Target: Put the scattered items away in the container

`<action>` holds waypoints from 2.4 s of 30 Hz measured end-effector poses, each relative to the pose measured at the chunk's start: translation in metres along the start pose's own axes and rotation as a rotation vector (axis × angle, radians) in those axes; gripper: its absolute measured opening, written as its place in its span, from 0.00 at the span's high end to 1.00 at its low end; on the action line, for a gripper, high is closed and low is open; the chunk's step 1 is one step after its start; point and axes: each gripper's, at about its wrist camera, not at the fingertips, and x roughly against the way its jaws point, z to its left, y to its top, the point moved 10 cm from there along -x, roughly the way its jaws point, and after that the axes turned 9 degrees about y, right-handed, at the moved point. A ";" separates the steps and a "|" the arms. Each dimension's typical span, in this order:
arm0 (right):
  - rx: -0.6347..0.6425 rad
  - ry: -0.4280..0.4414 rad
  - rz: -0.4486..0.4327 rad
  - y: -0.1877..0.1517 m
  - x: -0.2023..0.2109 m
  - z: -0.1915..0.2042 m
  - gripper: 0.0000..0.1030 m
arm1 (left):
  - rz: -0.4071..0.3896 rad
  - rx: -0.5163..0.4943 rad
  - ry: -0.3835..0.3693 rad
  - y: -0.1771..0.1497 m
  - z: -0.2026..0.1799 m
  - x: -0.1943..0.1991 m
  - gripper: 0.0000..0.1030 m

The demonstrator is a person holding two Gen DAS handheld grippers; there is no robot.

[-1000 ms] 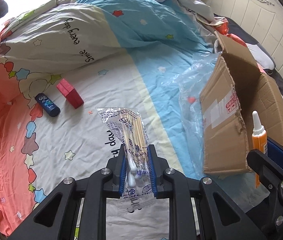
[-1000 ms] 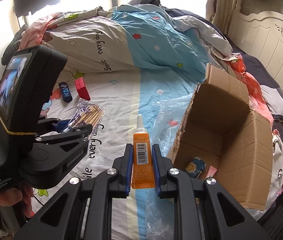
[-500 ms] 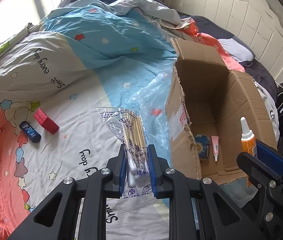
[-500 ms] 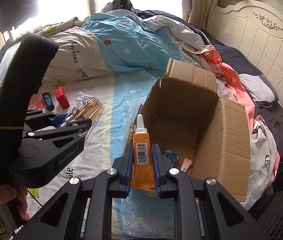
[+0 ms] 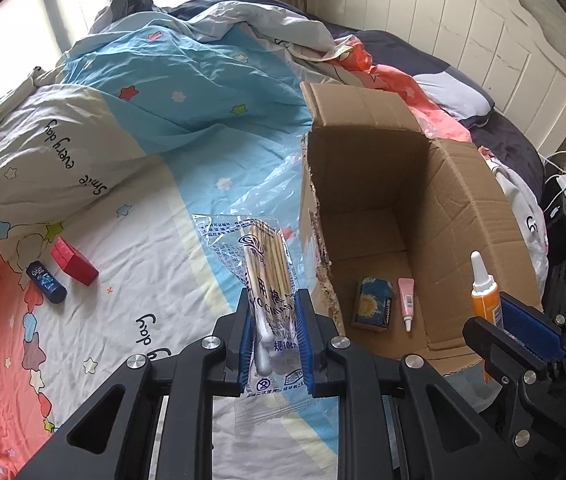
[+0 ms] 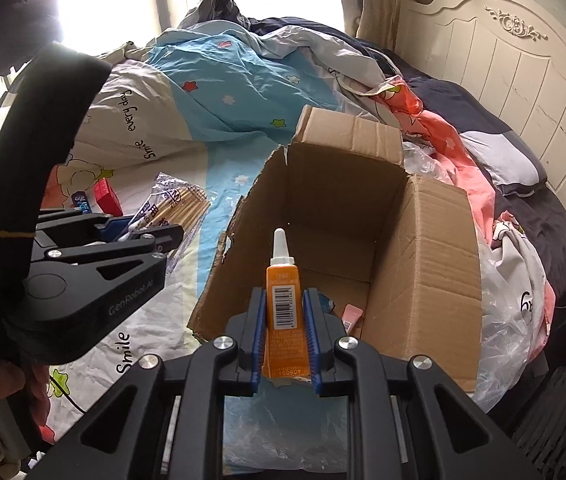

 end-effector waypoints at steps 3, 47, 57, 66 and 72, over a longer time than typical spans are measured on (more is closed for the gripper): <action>-0.010 -0.004 0.001 -0.002 0.000 -0.006 0.83 | -0.004 -0.010 -0.006 0.004 -0.008 0.000 0.81; -0.088 0.011 0.052 -0.024 -0.025 -0.051 0.83 | -0.056 -0.120 -0.059 0.055 -0.096 -0.032 0.81; -0.095 0.016 0.064 -0.025 -0.035 -0.052 0.83 | -0.045 -0.139 -0.076 0.059 -0.109 -0.050 0.81; -0.089 0.019 0.076 -0.026 -0.044 -0.052 0.83 | -0.034 -0.139 -0.080 0.062 -0.110 -0.064 0.81; -0.083 0.024 0.085 -0.027 -0.051 -0.052 0.83 | -0.022 -0.149 -0.081 0.061 -0.112 -0.074 0.81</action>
